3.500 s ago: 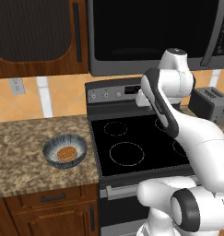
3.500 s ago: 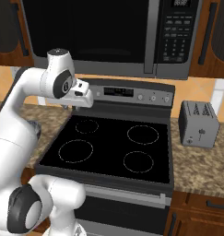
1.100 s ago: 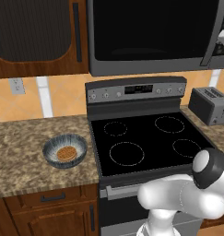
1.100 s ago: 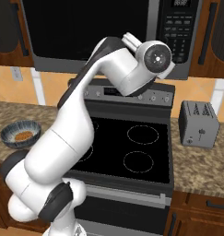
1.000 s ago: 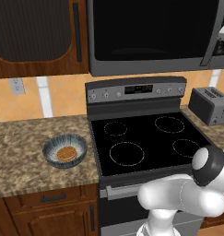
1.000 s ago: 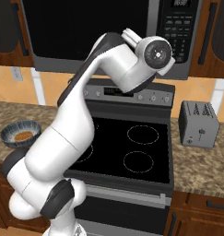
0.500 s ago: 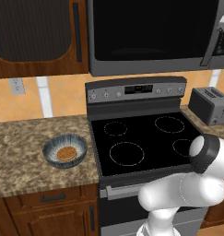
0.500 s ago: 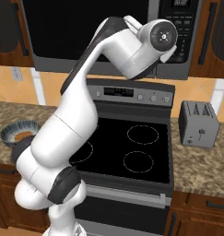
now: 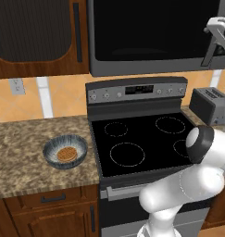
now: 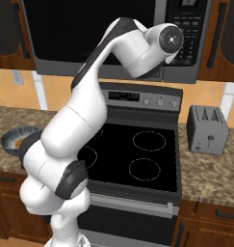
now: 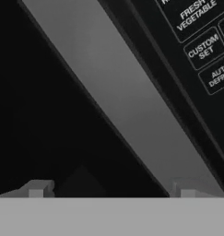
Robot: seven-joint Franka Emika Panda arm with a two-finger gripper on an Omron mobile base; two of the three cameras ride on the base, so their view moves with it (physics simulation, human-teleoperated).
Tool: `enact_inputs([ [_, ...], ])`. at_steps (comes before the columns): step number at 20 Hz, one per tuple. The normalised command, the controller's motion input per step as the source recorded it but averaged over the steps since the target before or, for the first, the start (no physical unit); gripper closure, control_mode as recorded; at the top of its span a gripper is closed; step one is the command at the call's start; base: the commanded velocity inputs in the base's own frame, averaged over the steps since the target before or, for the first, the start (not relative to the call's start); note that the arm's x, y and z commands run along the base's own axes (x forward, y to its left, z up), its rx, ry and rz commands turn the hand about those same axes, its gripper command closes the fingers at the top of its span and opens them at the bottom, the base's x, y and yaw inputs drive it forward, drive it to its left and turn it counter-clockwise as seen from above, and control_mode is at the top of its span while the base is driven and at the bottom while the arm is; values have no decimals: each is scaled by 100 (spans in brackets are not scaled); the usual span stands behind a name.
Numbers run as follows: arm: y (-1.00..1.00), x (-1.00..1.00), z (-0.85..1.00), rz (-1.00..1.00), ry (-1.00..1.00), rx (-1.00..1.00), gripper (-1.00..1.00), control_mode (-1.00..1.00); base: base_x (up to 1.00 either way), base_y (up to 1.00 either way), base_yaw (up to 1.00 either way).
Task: Open the microwave, place the bowl with waffle inside the microwave, then close the microwave door and turn it on.
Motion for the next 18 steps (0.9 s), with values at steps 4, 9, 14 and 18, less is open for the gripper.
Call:
enact_inputs([
  [4, -4, 51, -6, 0, 4, -2, -100, -100, 0, 0, 0],
  [9, -57, 4, 0, -10, 26, -14, -100, -100, 0, 0, 0],
  [14, -18, 50, -6, -4, 17, -11, -100, -100, 0, 0, 0],
  [18, -5, 98, -37, 8, -1, 0, -100, -100, 0, 0, 0],
])
